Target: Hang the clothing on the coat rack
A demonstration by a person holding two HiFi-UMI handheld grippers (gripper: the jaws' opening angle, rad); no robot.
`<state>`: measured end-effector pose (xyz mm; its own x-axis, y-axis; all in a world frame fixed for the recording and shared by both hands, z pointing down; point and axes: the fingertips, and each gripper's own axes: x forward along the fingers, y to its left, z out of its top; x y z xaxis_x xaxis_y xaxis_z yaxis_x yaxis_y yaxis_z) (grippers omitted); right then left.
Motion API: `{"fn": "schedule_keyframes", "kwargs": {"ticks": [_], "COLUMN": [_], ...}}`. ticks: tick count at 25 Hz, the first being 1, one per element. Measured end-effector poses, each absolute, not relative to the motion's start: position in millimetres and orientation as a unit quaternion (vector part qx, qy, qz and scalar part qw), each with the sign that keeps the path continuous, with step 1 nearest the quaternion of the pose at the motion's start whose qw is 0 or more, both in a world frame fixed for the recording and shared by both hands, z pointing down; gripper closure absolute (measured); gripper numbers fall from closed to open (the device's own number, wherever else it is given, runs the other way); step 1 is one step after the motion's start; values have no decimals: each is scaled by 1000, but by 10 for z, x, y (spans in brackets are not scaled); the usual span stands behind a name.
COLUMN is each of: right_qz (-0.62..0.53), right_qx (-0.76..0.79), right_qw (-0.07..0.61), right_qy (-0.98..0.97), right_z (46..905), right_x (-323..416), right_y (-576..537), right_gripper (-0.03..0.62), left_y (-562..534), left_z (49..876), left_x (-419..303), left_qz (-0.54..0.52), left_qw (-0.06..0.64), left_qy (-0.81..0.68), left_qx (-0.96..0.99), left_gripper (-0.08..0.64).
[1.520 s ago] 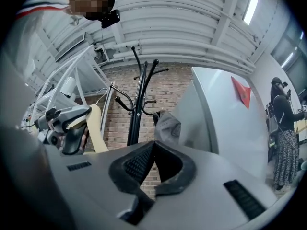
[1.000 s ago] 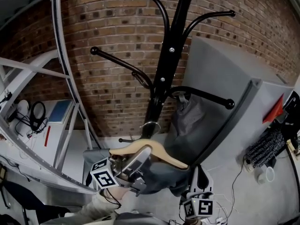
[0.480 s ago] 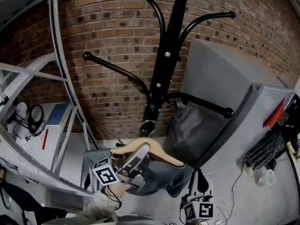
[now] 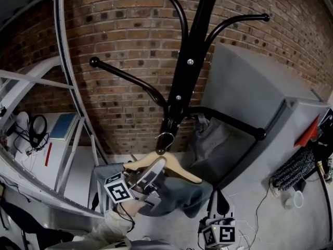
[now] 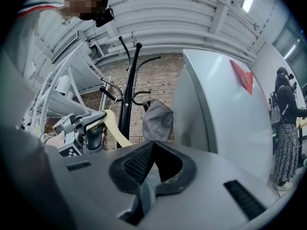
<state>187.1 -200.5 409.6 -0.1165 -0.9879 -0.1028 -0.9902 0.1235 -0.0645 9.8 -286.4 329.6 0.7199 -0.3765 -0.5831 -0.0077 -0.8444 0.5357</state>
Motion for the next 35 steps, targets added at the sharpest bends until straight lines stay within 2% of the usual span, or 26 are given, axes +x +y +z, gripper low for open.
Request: {"fn": "schedule_keyframes", "kwargs": {"ticks": [15,26,35], "right_qz": [-2,-12,-17], "right_qx": [-659,-655,-659], "right_qw": [46,61,42], "right_qy": [750,753,751], "right_z": [4212,4227,4307], "right_x": [1794,1754,1807], "right_y": [-2116,-2138,-2133], "right_gripper": [571,571,571], "left_y": [-3013,-3047,-3040], "left_z": [3347,3351,3350], "left_x": [113,133,139], "left_qz": [-370,-378,-389], "left_qw": [260,269,271], "left_qy": [-92,-85,-85], "left_qx": [887,882,876], "left_gripper": [462,448,445]}}
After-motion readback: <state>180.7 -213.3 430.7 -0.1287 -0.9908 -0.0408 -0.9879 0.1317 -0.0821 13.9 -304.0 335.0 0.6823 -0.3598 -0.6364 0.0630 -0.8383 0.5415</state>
